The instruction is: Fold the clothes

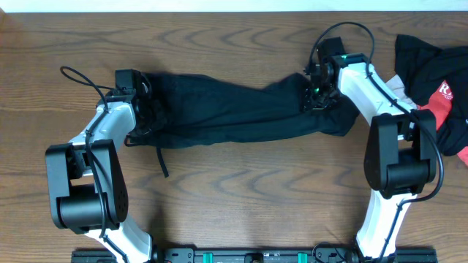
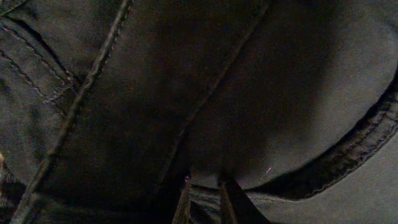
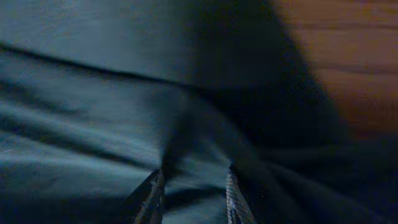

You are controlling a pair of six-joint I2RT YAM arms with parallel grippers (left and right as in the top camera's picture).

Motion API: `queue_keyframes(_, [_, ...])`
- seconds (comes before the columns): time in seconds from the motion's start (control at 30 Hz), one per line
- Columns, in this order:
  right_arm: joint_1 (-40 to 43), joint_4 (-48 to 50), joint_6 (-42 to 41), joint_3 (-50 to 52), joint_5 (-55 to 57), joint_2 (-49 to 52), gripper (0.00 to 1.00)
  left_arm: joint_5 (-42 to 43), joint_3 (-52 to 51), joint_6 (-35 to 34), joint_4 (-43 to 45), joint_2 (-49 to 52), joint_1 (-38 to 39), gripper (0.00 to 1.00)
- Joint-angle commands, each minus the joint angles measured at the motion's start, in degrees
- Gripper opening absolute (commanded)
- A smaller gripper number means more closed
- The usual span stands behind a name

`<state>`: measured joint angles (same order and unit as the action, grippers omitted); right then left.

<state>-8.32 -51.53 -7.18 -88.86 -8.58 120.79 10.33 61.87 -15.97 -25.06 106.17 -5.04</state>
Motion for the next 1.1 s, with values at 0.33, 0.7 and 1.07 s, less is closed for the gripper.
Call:
queue_keyframes(0.33, [8.6, -2.1, -0.5, 0.2, 21.3, 1.0, 0.35, -4.0, -1.1, 1.4, -0.2, 1.2, -0.7, 0.19])
queue_keyframes(0.7, [8.4, -9.0, -2.1, -6.7, 22.6, 0.7, 0.34, -5.6, -1.1, 1.4, -0.2, 1.2, -0.7, 0.19])
queue_keyframes(1.07, [7.9, -31.3, -2.5, -26.4, 0.6, -1.1, 0.33, -5.9, -1.1, 1.4, -0.7, 1.2, -0.7, 0.19])
